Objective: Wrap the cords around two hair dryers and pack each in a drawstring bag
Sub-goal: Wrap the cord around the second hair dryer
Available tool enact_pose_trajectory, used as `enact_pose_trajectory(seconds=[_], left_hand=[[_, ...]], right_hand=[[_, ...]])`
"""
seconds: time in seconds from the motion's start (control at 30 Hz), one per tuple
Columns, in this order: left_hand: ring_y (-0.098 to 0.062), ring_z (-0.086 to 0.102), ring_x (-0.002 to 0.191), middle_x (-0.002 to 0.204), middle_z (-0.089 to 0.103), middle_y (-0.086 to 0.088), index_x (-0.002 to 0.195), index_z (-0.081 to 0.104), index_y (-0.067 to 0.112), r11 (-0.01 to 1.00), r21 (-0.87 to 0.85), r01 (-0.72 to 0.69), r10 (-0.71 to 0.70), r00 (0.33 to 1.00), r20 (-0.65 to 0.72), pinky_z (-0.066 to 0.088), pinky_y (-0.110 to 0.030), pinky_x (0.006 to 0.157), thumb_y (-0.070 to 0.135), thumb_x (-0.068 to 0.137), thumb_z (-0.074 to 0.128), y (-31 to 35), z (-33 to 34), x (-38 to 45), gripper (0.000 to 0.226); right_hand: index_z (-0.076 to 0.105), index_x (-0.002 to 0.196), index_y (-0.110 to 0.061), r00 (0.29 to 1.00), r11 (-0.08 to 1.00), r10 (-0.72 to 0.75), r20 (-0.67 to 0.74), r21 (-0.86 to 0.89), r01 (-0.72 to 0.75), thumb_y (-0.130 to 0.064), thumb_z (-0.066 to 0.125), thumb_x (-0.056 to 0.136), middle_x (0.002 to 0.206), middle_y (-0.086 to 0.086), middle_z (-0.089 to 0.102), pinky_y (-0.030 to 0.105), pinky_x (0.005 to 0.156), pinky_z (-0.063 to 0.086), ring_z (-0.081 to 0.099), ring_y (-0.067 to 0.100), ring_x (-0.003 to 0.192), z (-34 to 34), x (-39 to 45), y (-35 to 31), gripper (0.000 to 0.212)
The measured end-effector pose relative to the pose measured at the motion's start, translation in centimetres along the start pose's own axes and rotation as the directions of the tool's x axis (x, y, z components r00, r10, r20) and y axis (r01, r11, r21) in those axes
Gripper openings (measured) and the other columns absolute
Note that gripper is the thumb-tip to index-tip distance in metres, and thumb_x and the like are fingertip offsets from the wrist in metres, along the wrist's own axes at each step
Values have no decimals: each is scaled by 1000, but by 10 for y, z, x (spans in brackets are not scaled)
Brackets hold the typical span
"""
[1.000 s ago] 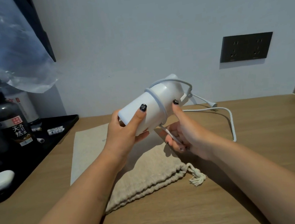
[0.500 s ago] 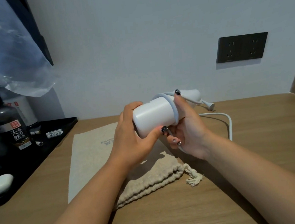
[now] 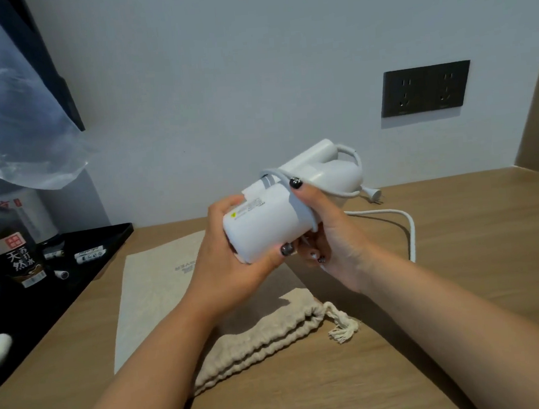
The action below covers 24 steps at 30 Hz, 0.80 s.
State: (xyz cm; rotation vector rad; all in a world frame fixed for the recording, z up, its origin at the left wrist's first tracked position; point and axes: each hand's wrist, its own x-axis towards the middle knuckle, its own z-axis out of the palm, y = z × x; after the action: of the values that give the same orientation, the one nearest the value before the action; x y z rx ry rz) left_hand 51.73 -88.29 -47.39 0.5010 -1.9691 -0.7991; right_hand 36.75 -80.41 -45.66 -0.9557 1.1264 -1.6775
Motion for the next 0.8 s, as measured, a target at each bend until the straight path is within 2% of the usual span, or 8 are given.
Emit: enact_pose_trajectory(seconds=[0.03, 0.1, 0.17, 0.3, 0.4, 0.57, 0.7, 0.8], left_hand=[[-4, 62, 100, 119, 57, 5, 128, 41, 27, 978, -158, 136, -125, 989, 78, 54, -22, 73, 64, 52, 80, 0, -1, -1, 93], [-21, 68, 96, 115, 67, -9, 129, 49, 22, 826, -405, 391, -297, 914, 277, 58, -34, 75, 73, 43, 81, -2, -6, -3, 105], [-26, 69, 88, 108, 70, -13, 125, 56, 19, 725, -489, 484, -307, 864, 399, 58, -38, 77, 69, 44, 84, -1, -11, -4, 99], [-23, 70, 87, 109, 69, -12, 124, 57, 16, 755, -495, 430, -287, 896, 340, 58, -30, 68, 62, 44, 87, 0, -11, -1, 97], [-28, 67, 97, 116, 64, -19, 126, 53, 12, 822, -449, 350, -272, 934, 230, 56, -29, 68, 62, 41, 87, -2, -11, 3, 105], [-39, 64, 97, 113, 62, -24, 118, 55, 10, 866, -403, 296, -271, 955, 120, 53, -38, 73, 48, 53, 80, -1, -9, 1, 80], [-1, 61, 70, 86, 62, 1, 101, 52, 19, 963, -181, 198, -205, 979, -18, 50, -21, 59, 41, 59, 85, 2, -10, 2, 57], [5, 59, 65, 85, 58, 5, 104, 48, 18, 982, -66, 176, -182, 978, -103, 47, -15, 52, 21, 70, 86, 2, -11, 3, 51]], right_hand=[[65, 103, -12, 1000, 999, -22, -6, -23, 21, -62, 73, 57, 78, 12, 51, 22, 42, 24, 38, 12, 52, -1, 0, 1, 68], [65, 99, -14, 997, 995, -69, 16, -76, 71, -59, 74, 53, 77, 8, 55, 22, 44, 28, 42, 11, 55, -3, -1, 2, 65], [65, 96, -17, 990, 984, -122, 70, -120, 130, -55, 73, 55, 71, 0, 57, 21, 45, 30, 44, 9, 52, -5, -2, 3, 57], [65, 98, -19, 970, 970, -205, 128, -103, 219, -51, 72, 61, 73, 3, 57, 22, 44, 32, 43, 10, 49, -7, 0, 1, 50], [64, 97, -14, 963, 939, -225, 150, -230, 255, -56, 66, 66, 67, 10, 54, 21, 42, 31, 39, 12, 45, -8, 2, -3, 52], [63, 93, -9, 968, 938, -204, 147, -254, 236, -59, 64, 66, 60, 7, 53, 17, 40, 30, 42, 4, 41, -8, 2, -5, 56], [62, 84, -15, 985, 905, -130, 112, -392, 164, -66, 59, 78, 64, 4, 52, 17, 44, 30, 43, 2, 39, -6, -1, -9, 52], [69, 92, -5, 999, 859, -30, 39, -510, 46, -75, 42, 70, 66, 0, 56, 16, 42, 30, 40, 2, 41, -3, -1, -6, 78]])
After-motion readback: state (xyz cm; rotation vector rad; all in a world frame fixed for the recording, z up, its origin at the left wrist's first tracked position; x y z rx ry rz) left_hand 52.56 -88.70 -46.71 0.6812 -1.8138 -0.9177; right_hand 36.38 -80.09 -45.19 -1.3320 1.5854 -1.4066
